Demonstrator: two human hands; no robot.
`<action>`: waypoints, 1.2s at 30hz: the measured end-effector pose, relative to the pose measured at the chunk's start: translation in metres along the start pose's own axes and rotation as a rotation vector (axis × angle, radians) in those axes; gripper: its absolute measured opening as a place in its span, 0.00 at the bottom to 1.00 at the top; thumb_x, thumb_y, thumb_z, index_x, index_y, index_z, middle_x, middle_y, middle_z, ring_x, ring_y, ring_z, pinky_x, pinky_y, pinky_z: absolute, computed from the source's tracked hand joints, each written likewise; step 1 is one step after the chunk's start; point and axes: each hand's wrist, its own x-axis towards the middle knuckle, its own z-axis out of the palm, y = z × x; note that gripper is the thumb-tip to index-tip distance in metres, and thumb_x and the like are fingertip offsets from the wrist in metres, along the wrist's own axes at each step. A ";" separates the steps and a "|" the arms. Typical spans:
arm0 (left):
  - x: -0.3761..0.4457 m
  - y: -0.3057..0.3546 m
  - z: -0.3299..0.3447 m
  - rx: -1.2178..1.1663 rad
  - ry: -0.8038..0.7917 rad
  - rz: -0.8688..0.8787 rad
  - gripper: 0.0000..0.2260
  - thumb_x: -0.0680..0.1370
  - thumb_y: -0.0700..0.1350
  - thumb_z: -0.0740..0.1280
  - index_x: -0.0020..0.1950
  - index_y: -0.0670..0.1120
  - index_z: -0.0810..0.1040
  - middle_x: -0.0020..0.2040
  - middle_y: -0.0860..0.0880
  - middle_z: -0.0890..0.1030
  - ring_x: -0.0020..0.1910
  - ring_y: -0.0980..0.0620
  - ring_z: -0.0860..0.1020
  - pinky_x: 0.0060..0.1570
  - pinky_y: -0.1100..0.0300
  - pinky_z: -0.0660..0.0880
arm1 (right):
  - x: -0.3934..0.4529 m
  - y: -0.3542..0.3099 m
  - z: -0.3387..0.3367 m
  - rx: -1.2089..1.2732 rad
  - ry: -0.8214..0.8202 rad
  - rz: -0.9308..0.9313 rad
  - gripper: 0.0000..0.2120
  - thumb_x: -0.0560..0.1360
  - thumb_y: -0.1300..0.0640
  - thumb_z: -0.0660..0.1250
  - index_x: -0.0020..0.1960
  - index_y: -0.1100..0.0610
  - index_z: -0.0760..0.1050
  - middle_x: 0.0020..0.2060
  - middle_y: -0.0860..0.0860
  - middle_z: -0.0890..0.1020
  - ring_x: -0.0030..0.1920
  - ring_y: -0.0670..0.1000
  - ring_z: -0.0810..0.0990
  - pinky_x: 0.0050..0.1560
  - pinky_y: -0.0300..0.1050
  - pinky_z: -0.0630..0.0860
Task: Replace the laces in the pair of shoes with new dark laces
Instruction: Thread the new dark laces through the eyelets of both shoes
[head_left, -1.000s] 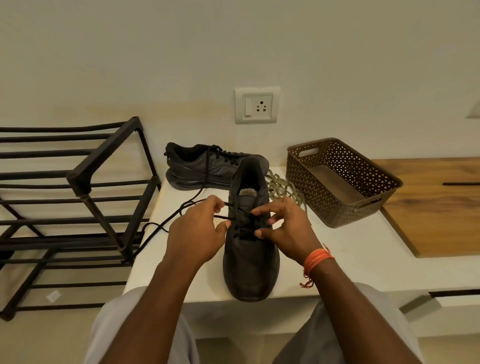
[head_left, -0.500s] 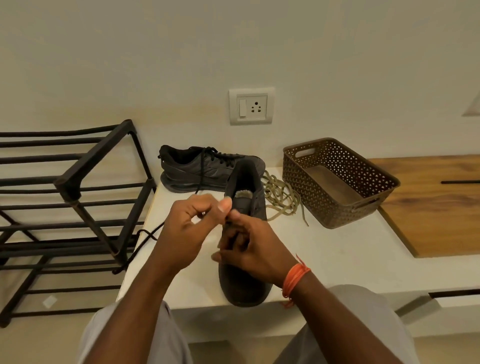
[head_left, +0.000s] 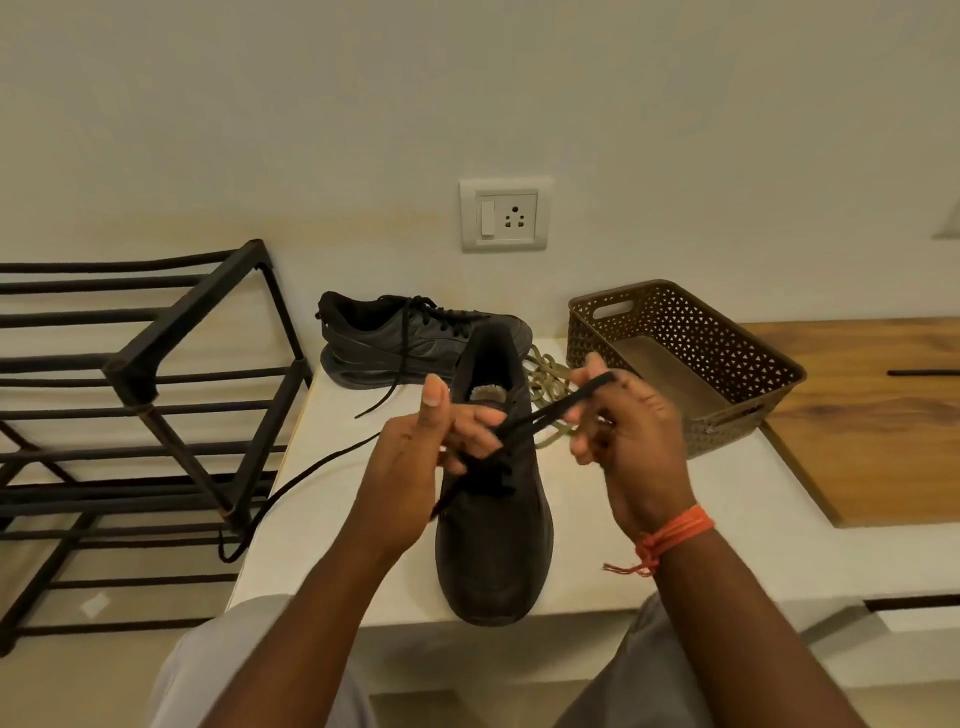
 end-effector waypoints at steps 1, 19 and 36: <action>0.000 -0.002 0.002 0.035 0.029 -0.017 0.22 0.78 0.62 0.51 0.45 0.52 0.81 0.49 0.51 0.84 0.41 0.55 0.82 0.43 0.61 0.76 | 0.002 -0.001 -0.004 0.024 0.035 0.016 0.11 0.80 0.55 0.63 0.47 0.62 0.78 0.27 0.52 0.78 0.22 0.48 0.72 0.23 0.38 0.69; 0.006 -0.001 -0.018 -0.085 0.558 -0.331 0.15 0.78 0.53 0.66 0.40 0.43 0.77 0.31 0.50 0.72 0.28 0.56 0.68 0.28 0.64 0.67 | 0.021 0.006 -0.026 0.188 0.176 0.397 0.12 0.82 0.56 0.56 0.42 0.53 0.73 0.27 0.46 0.70 0.20 0.41 0.64 0.20 0.31 0.60; -0.004 -0.005 -0.035 0.994 0.054 -0.264 0.15 0.73 0.62 0.68 0.50 0.53 0.83 0.46 0.55 0.81 0.45 0.56 0.77 0.46 0.60 0.74 | 0.015 0.007 -0.016 -0.230 0.234 0.315 0.12 0.80 0.50 0.63 0.47 0.58 0.77 0.25 0.50 0.72 0.23 0.46 0.69 0.26 0.38 0.65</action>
